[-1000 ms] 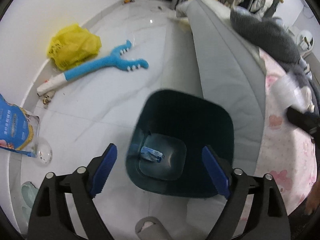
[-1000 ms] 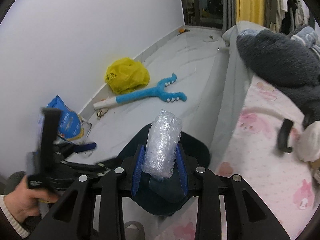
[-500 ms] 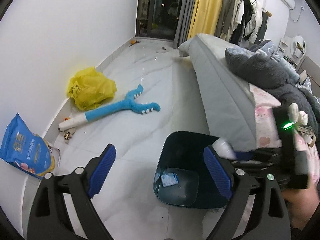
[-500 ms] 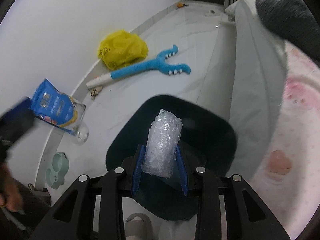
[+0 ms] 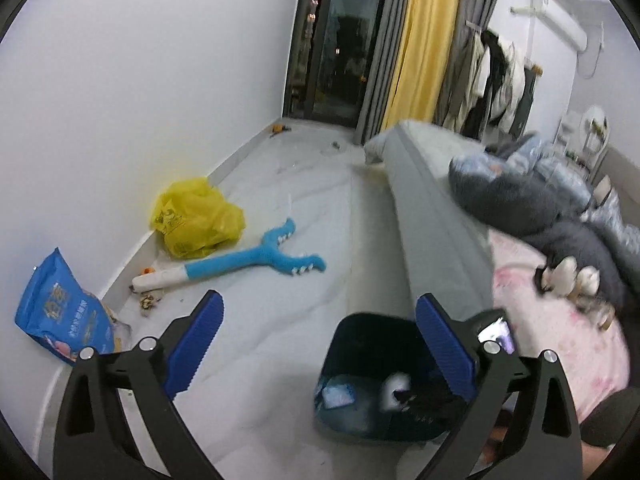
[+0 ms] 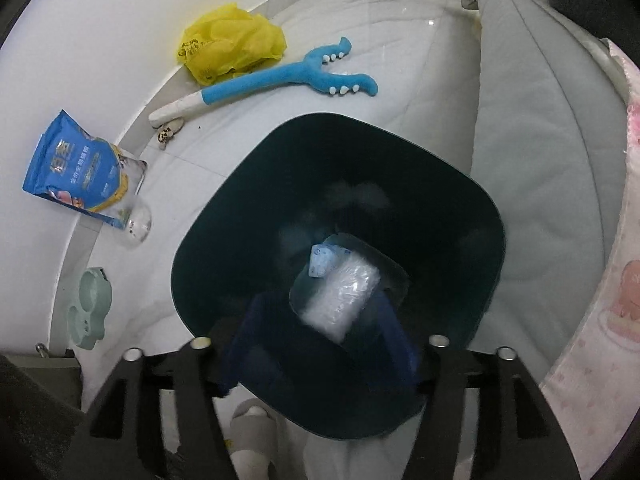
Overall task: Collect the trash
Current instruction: 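Open both tools to drop the wipe pack and bubble wrap into the bin, then move both tools back to the bed and grasp the black hook with the left tool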
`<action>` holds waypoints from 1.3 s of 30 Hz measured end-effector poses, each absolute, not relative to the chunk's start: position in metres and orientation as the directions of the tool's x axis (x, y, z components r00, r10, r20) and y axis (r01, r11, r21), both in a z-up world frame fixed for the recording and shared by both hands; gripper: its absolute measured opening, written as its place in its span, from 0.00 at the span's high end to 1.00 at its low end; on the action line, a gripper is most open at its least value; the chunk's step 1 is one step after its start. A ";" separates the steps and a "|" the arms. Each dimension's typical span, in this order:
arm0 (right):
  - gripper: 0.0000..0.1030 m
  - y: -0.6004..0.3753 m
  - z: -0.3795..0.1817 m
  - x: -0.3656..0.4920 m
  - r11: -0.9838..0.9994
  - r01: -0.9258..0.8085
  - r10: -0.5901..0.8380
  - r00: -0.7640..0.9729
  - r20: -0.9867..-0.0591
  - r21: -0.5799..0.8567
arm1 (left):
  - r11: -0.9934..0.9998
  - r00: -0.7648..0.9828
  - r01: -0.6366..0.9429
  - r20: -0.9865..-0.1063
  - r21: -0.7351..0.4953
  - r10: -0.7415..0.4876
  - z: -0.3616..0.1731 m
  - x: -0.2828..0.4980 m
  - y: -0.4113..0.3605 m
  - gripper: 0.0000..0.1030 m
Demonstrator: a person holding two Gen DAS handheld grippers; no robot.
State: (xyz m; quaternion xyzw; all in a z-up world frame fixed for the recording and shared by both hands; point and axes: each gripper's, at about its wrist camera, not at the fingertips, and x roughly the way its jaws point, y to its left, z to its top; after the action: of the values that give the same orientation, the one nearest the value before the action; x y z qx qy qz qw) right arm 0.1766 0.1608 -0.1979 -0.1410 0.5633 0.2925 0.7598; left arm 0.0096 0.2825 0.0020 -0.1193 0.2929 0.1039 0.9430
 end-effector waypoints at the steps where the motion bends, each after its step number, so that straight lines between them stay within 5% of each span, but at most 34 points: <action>1: 0.33 0.159 -0.196 0.176 0.788 -0.603 0.296 0.193 -0.935 0.125 | 0.948 0.819 -0.264 -0.561 -0.178 0.122 0.007 0.007 0.282 0.05; 22: 0.15 0.086 -0.094 0.154 0.763 -0.643 0.448 0.446 -0.775 0.071 | 0.978 0.908 -0.122 -0.418 -0.169 0.042 0.046 0.023 0.220 0.05; 39: 0.11 -0.020 -0.042 0.150 0.799 -0.599 0.421 0.624 -0.658 -0.058 | 0.989 0.880 0.014 -0.467 -0.150 -0.083 0.025 0.070 0.143 0.05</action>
State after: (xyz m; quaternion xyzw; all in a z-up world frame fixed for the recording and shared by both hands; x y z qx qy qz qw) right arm 0.1496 -0.0198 -0.0424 -0.1369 0.3256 0.2862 0.8907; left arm 0.0702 0.1426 0.0254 -0.0711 0.2436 -0.0252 0.9669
